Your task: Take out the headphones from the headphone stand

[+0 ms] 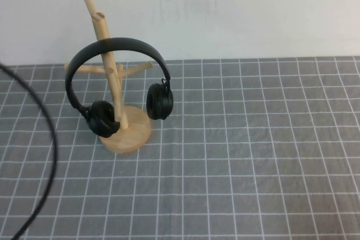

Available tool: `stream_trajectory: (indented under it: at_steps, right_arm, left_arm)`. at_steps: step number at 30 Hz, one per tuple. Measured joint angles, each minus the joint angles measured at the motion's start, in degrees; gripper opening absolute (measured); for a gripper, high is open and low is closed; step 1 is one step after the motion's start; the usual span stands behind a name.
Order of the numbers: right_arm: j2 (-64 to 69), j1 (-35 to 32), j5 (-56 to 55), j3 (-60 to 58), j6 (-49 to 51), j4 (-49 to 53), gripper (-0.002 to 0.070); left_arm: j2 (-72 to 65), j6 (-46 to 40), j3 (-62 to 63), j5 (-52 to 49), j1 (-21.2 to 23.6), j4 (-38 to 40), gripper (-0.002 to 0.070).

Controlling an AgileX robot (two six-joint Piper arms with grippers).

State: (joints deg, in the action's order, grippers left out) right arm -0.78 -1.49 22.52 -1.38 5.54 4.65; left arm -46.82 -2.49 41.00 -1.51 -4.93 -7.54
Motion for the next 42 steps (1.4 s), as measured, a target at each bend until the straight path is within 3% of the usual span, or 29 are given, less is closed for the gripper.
stream_trajectory:
  at_steps: [6,11,14,16,21,24,31,42]
  right_arm:
    - [0.0,0.0,0.0,0.0,0.0,0.0,-0.0008]
    - [0.0,0.0,0.0,0.0,0.0,0.0,-0.0008]
    - [0.0,0.0,0.0,0.0,0.0,0.0,-0.0008]
    - [0.0,0.0,0.0,0.0,0.0,0.0,-0.0008]
    - [0.0,0.0,0.0,0.0,0.0,0.0,-0.0008]
    - [0.0,0.0,0.0,0.0,0.0,0.0,-0.0008]
    - [0.0,0.0,0.0,0.0,0.0,0.0,-0.0008]
    - [0.0,0.0,0.0,0.0,0.0,0.0,-0.0008]
  left_arm:
    - [-12.97,0.14,0.0,-4.78,-6.7,-9.73,-0.0003]
    - [-16.33,0.14,0.0,-5.56,-13.72,-11.63,-0.0003]
    - [-17.04,0.14,0.0,-2.28,-15.66,-12.09,0.0018]
    - [-17.51,0.14,0.0,-0.74,-15.9,-12.86,0.0092]
    - [-20.04,0.14,0.0,0.81,-16.03,-18.73,0.0467]
    - [-22.83,0.14,0.0,2.36,-16.03,-22.27,0.0545]
    - [-29.38,-2.19,0.44,8.69,-16.03,-24.36,0.0564]
    - [-30.3,-2.51,3.98,7.6,-16.03,-21.69,0.0564]
